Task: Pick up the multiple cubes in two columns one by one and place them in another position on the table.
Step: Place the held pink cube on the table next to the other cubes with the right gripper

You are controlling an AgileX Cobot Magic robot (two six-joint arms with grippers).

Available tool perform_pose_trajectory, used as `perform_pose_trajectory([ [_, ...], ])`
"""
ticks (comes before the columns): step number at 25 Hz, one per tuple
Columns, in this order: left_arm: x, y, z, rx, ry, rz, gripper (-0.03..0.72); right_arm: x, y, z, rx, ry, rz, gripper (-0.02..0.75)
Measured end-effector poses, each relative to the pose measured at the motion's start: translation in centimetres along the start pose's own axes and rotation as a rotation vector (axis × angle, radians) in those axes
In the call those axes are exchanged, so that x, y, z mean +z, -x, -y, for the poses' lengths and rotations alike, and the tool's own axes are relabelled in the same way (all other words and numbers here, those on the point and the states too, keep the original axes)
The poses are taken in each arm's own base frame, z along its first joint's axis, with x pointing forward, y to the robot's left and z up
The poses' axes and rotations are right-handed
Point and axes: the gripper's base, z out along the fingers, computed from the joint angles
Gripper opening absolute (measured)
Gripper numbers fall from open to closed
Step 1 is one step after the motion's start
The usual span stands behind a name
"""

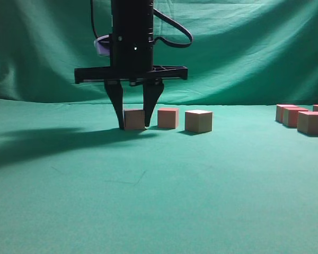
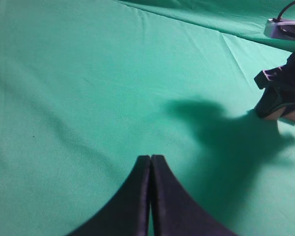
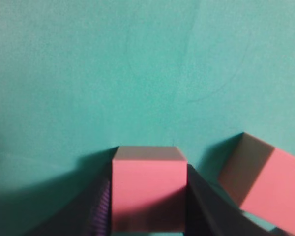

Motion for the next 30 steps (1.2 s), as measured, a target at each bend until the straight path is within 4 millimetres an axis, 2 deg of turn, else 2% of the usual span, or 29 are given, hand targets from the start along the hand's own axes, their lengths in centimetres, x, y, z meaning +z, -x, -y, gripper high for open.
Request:
perform_pose_trajectory([
  [1, 0.0, 0.0, 0.0, 0.0, 0.0, 0.0, 0.0, 0.0, 0.0, 0.0, 0.001, 0.003, -0.002, 0.315],
  [3, 0.0, 0.0, 0.0, 0.0, 0.0, 0.0, 0.0, 0.0, 0.0, 0.0, 0.001, 0.003, -0.002, 0.324],
  [5, 0.0, 0.0, 0.0, 0.0, 0.0, 0.0, 0.0, 0.0, 0.0, 0.0, -0.006, 0.003, -0.002, 0.382],
  [21, 0.0, 0.0, 0.0, 0.0, 0.0, 0.0, 0.0, 0.0, 0.0, 0.0, -0.034, 0.003, -0.002, 0.379],
  [30, 0.0, 0.0, 0.0, 0.0, 0.0, 0.0, 0.0, -3.4, 1.8, -0.4, -0.032, 0.054, 0.118, 0.379],
])
